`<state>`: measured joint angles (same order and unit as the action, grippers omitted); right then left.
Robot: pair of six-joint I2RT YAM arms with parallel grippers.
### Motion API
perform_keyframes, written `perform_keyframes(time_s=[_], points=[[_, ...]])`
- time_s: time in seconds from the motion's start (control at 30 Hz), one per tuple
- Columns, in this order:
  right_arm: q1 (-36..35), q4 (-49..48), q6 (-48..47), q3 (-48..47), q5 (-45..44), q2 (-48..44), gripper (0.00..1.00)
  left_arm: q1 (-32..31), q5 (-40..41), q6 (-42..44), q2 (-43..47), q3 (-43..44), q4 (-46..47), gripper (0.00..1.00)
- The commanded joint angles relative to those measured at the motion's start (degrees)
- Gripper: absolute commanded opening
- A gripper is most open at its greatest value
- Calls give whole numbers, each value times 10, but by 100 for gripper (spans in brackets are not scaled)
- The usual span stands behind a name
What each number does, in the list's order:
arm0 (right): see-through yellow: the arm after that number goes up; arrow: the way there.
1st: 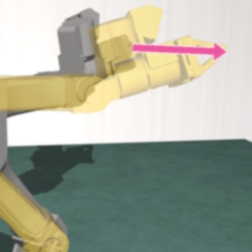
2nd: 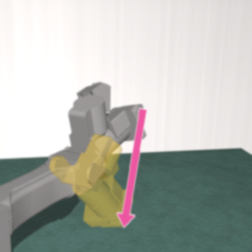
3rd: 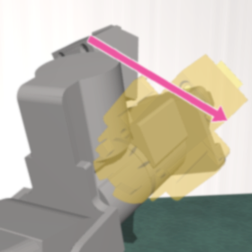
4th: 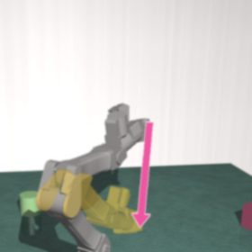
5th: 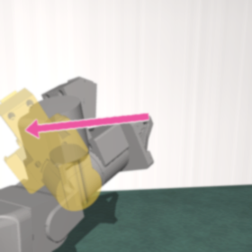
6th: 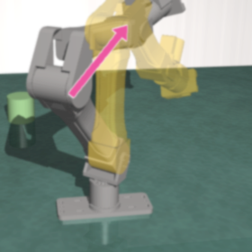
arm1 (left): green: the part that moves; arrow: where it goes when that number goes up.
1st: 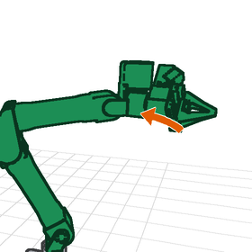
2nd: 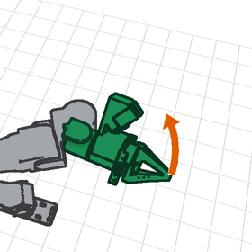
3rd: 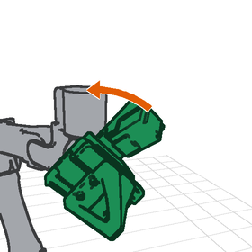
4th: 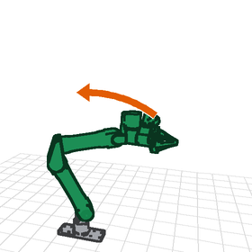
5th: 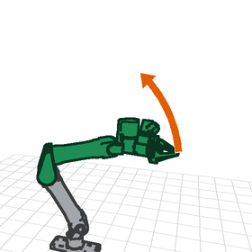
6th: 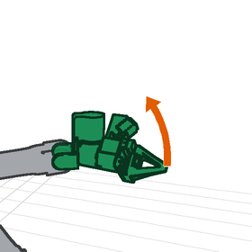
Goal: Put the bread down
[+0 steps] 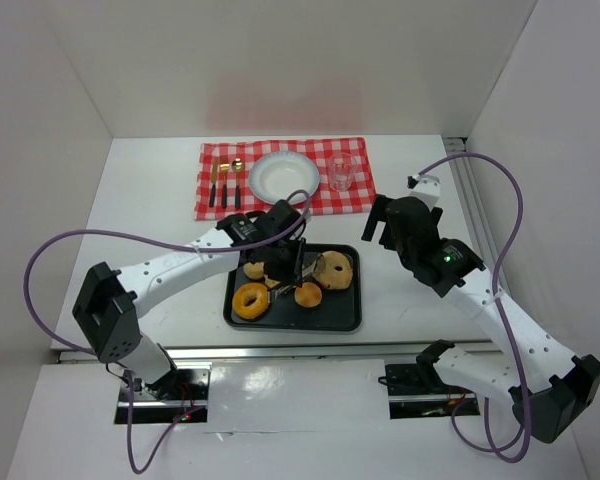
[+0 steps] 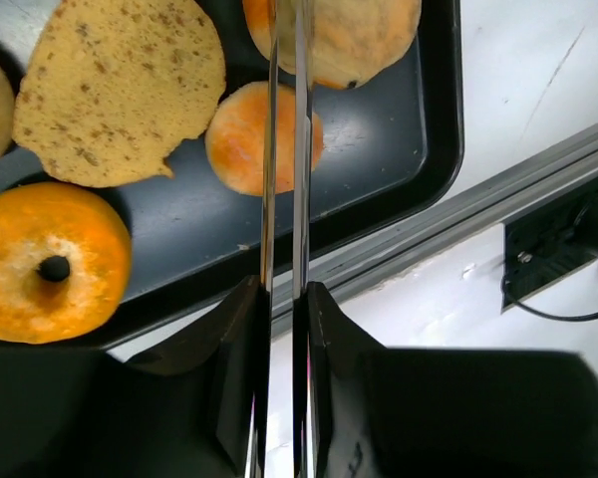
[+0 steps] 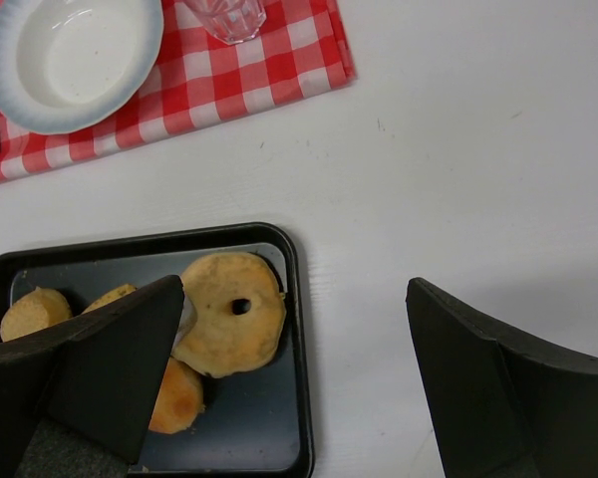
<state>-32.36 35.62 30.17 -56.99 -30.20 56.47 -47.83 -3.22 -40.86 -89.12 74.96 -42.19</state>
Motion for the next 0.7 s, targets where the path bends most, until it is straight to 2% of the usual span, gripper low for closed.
perform_keyframes(time_s=[0.0,0.1,0.23,0.37,0.53,0.67], points=[[3,-2,3,-6,-7,-7,100,-2,-8,4,-4,47,-7,28],[3,-2,3,-6,-7,-7,100,9,13,27,1,85,-41,23],[3,-2,3,-6,-7,-7,100,36,50,49,27,150,-104,10],[3,-12,3,-6,-7,-7,100,108,57,68,50,170,-110,0],[3,-18,-2,-6,-14,4,100,193,76,85,29,190,-46,0],[3,-23,-16,-6,-14,9,100,278,17,98,-42,222,23,0]])
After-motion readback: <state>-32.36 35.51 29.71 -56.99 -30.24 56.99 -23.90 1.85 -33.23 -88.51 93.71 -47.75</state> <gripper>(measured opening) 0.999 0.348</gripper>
